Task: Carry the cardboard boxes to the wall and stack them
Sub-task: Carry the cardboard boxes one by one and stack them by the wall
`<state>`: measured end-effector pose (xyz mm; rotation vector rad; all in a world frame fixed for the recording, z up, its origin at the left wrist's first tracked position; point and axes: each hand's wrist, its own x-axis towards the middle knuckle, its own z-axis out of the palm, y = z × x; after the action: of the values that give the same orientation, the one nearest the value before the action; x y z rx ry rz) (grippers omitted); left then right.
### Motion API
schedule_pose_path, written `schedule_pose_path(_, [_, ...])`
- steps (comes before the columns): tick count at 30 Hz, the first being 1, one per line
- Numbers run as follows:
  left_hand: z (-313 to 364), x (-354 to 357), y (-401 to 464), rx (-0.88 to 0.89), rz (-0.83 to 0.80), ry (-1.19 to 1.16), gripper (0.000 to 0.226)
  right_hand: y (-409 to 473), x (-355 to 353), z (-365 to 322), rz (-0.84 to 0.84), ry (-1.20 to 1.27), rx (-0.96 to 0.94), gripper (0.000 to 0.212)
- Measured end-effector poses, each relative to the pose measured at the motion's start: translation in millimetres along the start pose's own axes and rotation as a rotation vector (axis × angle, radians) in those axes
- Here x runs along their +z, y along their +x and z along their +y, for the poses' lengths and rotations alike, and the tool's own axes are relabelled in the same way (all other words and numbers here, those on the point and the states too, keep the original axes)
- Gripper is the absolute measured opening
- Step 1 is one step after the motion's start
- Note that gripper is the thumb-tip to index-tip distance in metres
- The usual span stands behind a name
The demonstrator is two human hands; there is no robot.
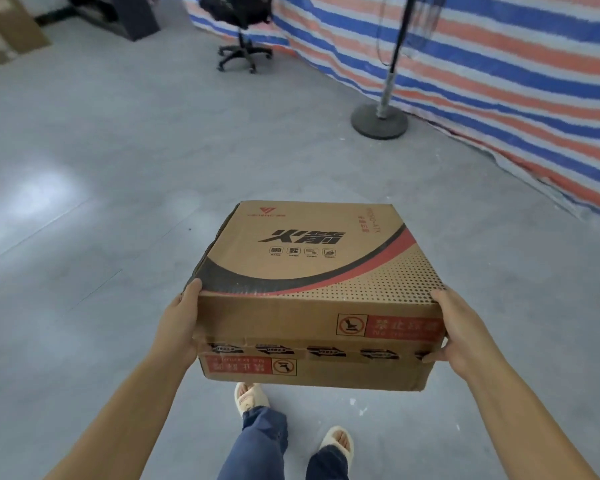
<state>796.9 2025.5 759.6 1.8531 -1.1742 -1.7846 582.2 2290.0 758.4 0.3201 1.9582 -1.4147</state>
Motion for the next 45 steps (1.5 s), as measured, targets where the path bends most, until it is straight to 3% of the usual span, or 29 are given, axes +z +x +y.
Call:
schedule_pose_path(9, [5,-162,30,-0.022,0.199,-0.25,0.032,-42,166,-32,-0.226,-0.181,-0.095,0.026])
schedule_pose_path(16, [28,-312,72,-0.059,0.37,-0.376,0.034,-87,343,-30,-0.369,-0.272,-0.141,0.024])
schedule_pose_path(23, [56,-412,102,-0.034,0.464,-0.471,0.03,-128,469,-42,-0.476,-0.316,-0.189,0.025])
schedule_pose_path(33, [119,-437,189,-0.046,0.447,-0.509,0.031,-96,576,-99,-0.483,-0.379,-0.255,0.023])
schedule_pose_path(45, [289,-416,352,-0.018,0.504,-0.597,0.03,10,755,-257,-0.547,-0.442,-0.318,0.024])
